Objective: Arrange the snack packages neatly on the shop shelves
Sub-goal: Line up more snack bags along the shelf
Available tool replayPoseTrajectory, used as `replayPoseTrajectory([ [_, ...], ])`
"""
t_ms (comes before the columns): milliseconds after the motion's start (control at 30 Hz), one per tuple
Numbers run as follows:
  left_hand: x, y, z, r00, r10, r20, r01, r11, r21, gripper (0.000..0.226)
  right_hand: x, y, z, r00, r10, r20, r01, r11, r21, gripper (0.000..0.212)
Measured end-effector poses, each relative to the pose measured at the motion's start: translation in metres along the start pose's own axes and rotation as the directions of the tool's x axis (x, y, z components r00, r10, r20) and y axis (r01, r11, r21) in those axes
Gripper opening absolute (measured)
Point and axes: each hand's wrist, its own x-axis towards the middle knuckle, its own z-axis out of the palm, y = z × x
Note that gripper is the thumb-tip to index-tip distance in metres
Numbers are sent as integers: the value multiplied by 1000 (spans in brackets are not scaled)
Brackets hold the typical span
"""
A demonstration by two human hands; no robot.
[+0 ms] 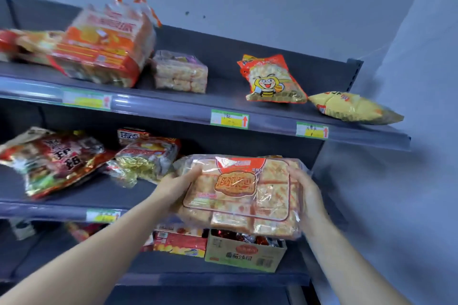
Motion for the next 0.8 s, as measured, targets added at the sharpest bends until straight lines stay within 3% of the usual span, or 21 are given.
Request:
replayPoseTrajectory([
  [167, -38, 9, -92, 985, 84, -148, -98, 991, -88, 33, -18, 11, 77, 985, -7, 174, 11, 1000, -24, 44],
  [267, -57, 23, -147, 947, 127, -295, -176, 973, -146, 22, -32, 19, 134, 978, -3, 211, 22, 996, -84, 88],
  [333, -66, 34, -184, 905, 172, -390, -243, 960, -140, 23, -43, 21, 173, 975, -61, 215, 81, 993, -83, 95],
  [500, -80, 61, -277, 772, 268, -576, -385, 919, -89, 35, -73, 22, 277, 957, -117, 264, 155, 980, -127, 78],
  [600, -84, 83, -333, 697, 280, -660, -437, 896, -83, 33, -88, 23, 338, 932, -154, 329, 220, 960, -173, 87],
  [800, -85, 119, -440, 604, 227, -764, -485, 866, -126, 23, -110, 32, 435, 808, -215, 549, 349, 925, -151, 81],
])
